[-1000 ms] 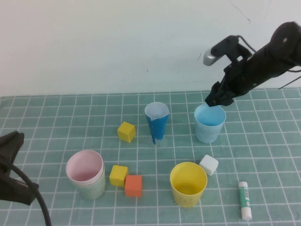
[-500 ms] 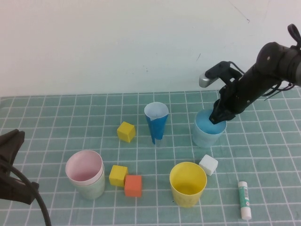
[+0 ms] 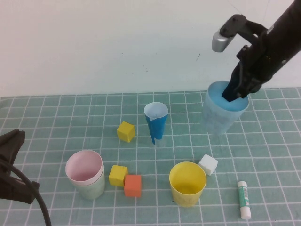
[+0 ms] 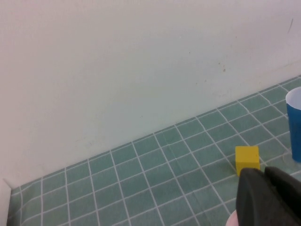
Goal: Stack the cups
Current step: Place the blue cup on the yellow cup
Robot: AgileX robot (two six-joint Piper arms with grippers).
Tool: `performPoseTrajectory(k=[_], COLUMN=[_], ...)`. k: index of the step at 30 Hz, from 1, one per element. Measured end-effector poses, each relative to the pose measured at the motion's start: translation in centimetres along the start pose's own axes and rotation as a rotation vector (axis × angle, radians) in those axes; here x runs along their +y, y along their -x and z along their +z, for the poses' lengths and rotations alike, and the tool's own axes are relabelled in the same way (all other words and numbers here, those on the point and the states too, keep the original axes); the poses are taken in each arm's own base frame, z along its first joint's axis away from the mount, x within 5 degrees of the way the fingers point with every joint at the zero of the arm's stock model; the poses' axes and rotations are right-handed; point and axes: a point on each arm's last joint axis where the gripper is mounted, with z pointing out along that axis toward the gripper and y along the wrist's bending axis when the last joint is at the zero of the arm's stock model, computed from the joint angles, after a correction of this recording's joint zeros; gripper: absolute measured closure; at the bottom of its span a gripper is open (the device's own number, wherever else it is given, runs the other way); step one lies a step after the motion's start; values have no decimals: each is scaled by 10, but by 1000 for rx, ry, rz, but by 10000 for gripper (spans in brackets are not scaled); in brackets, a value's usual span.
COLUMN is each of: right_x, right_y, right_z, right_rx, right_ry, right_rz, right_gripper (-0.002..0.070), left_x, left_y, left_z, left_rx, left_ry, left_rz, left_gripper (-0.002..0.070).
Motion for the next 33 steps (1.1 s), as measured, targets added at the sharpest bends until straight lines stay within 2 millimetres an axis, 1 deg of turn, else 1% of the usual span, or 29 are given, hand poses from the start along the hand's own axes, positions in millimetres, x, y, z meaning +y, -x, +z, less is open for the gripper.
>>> performPoseTrajectory(k=[2,5,7,9,11,13,15,19,33], right_x=[23,56,74,88,97,103,106,104,95], right_y=[-2,-8,-13,-19,-22,-22,-21,-19,-27], right_z=[-9,-5,4,20,36,48,56,65,94], right_rx=[-17,-14,-13,-6,-20,-38,-52,-58,30], right_ry=[10,38,43,45,25,4,-12,-31,-22], right_rz=[-35,-82,-104,-119,-133,-146,-153,-158,-175], right_gripper=[652,652,652,652,652,652,652,652,653], left_x=[0,0,0,0,0,0,0,0,0], left_y=[0,0,0,0,0,0,0,0,0], left_z=[0,0,0,0,0,0,0,0,0], left_rx=[0,0,0,0,0,0,0,0,0], left_ry=[0,0,0,0,-1,-1,-1,-1,-1], left_rz=[-3,-5,-7,-13,-21,-23,-27,-32,-65], left_gripper=[675,675,675,675,675,675,675,675,676])
